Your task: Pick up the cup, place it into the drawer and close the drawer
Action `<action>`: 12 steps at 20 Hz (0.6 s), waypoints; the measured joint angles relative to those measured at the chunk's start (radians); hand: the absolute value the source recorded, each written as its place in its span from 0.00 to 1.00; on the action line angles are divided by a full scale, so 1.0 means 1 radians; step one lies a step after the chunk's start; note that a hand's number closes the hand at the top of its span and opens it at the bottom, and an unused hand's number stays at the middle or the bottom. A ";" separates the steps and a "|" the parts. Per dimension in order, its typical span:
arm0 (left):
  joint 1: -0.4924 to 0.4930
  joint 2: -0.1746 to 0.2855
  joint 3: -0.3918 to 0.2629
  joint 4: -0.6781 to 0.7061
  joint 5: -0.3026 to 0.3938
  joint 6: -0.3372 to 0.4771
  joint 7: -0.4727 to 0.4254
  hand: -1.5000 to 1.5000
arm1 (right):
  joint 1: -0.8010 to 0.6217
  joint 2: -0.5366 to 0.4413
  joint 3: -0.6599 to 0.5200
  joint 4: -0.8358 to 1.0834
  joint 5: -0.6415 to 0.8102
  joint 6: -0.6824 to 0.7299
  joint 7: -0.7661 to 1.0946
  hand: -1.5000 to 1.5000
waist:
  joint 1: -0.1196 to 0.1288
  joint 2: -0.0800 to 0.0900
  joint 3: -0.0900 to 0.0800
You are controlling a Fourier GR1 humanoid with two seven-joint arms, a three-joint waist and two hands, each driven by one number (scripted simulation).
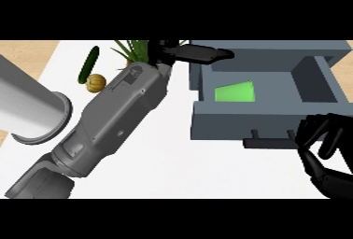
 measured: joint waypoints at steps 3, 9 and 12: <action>0.087 0.064 0.014 -0.105 0.008 0.005 0.030 0.00 | 0.025 -0.029 0.002 -0.017 0.030 0.028 0.001 1.00 | 0.010 -0.003 0.000; 0.302 0.186 0.023 -0.348 0.014 0.013 0.083 0.00 | 0.045 -0.050 0.049 -0.009 0.162 0.048 -0.011 1.00 | 0.021 -0.003 0.000; 0.416 0.250 0.031 -0.486 0.017 0.015 0.114 0.00 | 0.039 -0.041 0.071 0.028 0.232 0.036 -0.022 1.00 | 0.021 -0.001 0.000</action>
